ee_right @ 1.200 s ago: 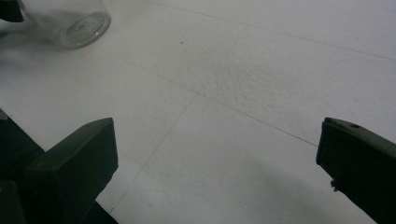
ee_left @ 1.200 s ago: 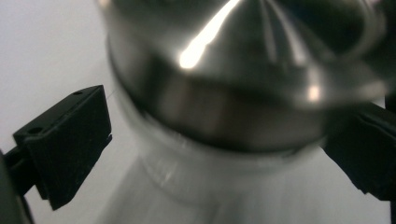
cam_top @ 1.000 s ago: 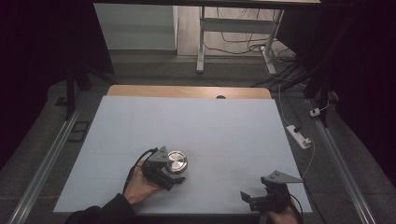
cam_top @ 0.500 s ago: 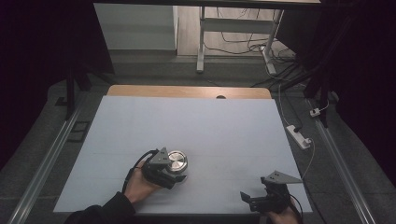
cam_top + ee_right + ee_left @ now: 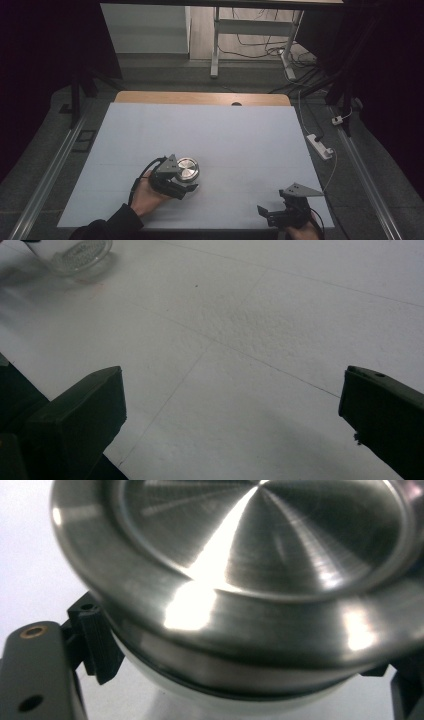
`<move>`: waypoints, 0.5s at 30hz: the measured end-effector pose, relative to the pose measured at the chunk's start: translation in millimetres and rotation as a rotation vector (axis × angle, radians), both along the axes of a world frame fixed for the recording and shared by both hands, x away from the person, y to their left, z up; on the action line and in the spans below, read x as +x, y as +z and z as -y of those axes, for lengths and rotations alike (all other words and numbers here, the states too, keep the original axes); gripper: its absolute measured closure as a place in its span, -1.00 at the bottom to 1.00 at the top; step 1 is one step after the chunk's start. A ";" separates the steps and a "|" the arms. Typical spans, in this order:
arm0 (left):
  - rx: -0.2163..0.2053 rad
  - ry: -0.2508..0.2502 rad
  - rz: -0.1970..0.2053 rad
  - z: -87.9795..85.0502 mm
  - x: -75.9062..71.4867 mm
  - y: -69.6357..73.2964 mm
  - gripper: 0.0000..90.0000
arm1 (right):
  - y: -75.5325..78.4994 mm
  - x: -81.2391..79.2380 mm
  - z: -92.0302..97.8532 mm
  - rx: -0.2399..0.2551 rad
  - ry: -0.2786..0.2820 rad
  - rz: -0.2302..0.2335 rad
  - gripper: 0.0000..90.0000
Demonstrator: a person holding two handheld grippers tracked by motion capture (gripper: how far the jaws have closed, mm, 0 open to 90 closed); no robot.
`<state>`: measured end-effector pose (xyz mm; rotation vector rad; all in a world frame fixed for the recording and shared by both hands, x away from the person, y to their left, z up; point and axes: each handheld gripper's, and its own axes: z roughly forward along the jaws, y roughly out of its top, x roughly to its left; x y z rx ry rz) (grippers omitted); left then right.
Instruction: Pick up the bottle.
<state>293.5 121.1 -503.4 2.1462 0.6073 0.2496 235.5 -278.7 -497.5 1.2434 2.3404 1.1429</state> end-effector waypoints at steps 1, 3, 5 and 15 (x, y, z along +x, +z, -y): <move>-0.001 -0.005 0.001 0.1 0.3 2.1 -0.66 | 0.0 0.1 0.1 0.001 -0.001 -0.001 -1.00; 0.004 -0.015 0.005 0.7 1.0 6.8 -0.66 | -0.1 0.3 0.4 0.002 -0.001 -0.001 -1.00; 0.005 -0.024 0.010 1.5 2.0 11.0 -0.66 | -0.1 0.3 0.5 0.004 -0.003 -0.003 -1.00; -0.008 -0.058 0.017 8.8 7.3 31.5 -0.66 | -0.2 0.7 0.7 0.003 -0.004 -0.004 -1.00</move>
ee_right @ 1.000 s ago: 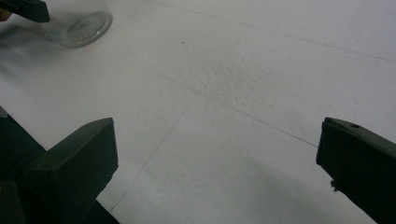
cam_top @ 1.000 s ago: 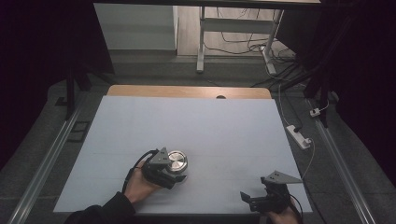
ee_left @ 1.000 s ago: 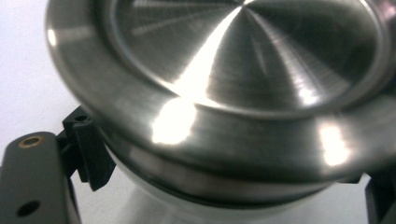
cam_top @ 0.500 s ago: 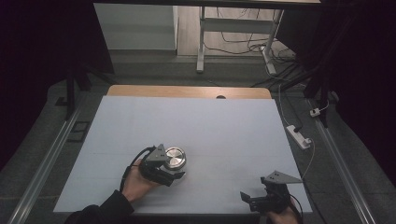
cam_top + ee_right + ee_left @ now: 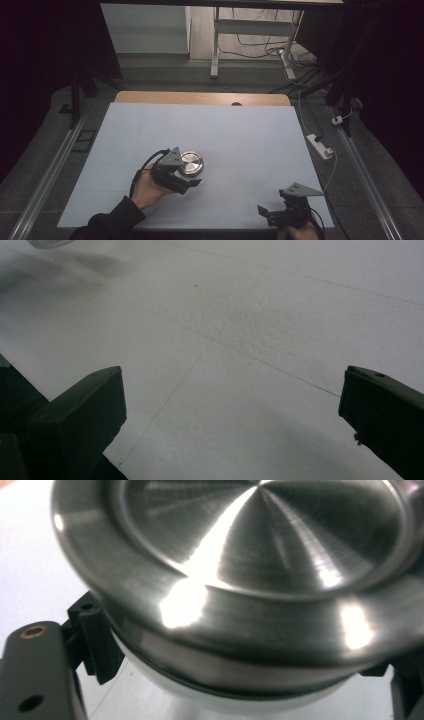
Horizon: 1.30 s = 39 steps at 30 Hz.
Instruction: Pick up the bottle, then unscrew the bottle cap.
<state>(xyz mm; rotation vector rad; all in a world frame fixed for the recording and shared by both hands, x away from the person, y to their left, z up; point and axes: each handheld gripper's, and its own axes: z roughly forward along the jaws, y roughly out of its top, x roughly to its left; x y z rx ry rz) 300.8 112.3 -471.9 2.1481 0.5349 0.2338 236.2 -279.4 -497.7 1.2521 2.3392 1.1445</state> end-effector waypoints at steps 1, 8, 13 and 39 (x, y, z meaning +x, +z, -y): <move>-0.003 -0.002 0.002 0.9 -0.1 2.5 -0.66 | 0.0 0.1 0.1 0.001 0.000 0.000 -1.00; -0.026 -0.019 0.024 6.1 -2.4 15.8 -0.66 | 0.0 0.1 -0.1 0.001 0.000 -0.001 -1.00; -0.026 -0.027 0.012 8.8 -3.9 19.5 -0.66 | -0.1 -0.1 -0.3 -0.001 0.004 0.001 -1.00; -0.046 -0.040 -0.007 7.3 -7.8 17.3 -0.66 | 16.4 -5.1 -13.9 0.055 0.059 0.065 -1.00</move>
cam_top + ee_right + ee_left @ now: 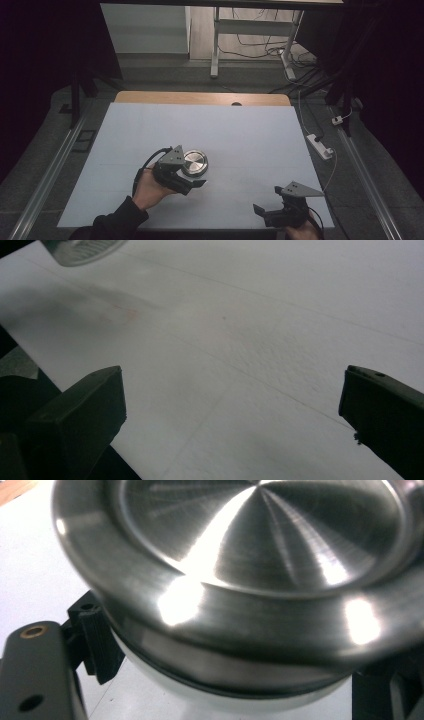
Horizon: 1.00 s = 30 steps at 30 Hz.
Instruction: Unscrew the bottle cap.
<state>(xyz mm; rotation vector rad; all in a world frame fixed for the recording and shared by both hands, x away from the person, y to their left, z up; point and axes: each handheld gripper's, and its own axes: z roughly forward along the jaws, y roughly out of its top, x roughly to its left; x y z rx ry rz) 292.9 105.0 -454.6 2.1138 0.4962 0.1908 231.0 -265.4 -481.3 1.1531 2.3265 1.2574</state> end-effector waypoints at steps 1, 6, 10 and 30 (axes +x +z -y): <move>0.002 0.000 0.000 -0.2 0.1 -0.4 -0.66 | 1.7 -0.1 -4.9 0.000 0.017 0.011 -1.00; -0.001 0.000 -0.005 -0.7 0.1 -2.5 -0.66 | 6.5 -1.1 -15.0 0.004 0.063 0.029 -1.00; -0.002 -0.003 -0.006 -0.4 -0.2 -3.6 -0.66 | 13.0 -1.8 -25.1 0.017 0.112 0.050 -1.00; 0.004 -0.013 -0.012 2.0 -2.8 -8.2 -0.66 | 42.6 23.9 -80.6 0.046 0.291 0.058 -1.00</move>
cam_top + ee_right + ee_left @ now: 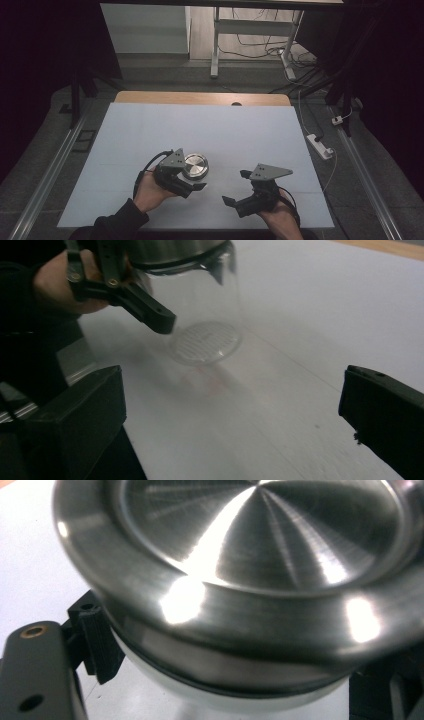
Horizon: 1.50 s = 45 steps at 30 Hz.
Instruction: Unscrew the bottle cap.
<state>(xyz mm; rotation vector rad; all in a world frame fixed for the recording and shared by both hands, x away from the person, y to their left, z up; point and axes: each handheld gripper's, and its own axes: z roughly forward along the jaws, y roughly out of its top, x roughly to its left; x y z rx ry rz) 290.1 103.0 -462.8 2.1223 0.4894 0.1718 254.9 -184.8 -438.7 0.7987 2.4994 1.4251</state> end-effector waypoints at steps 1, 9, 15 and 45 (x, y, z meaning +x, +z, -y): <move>0.000 -0.001 0.002 0.3 -0.4 0.0 -0.66 | 0.0 0.0 0.0 0.000 0.000 0.000 -1.00; 0.009 -0.007 0.004 2.0 -1.0 -1.1 -0.66 | 15.9 11.1 -24.6 -0.022 -0.003 0.035 -1.00; 0.023 -0.013 0.003 4.8 -1.9 -2.0 -0.66 | 20.1 18.0 -34.9 -0.019 0.004 0.031 -1.00; 0.036 -0.053 -0.029 11.3 -1.8 -4.2 -0.66 | 15.7 32.3 -89.0 -0.012 0.107 0.060 -0.59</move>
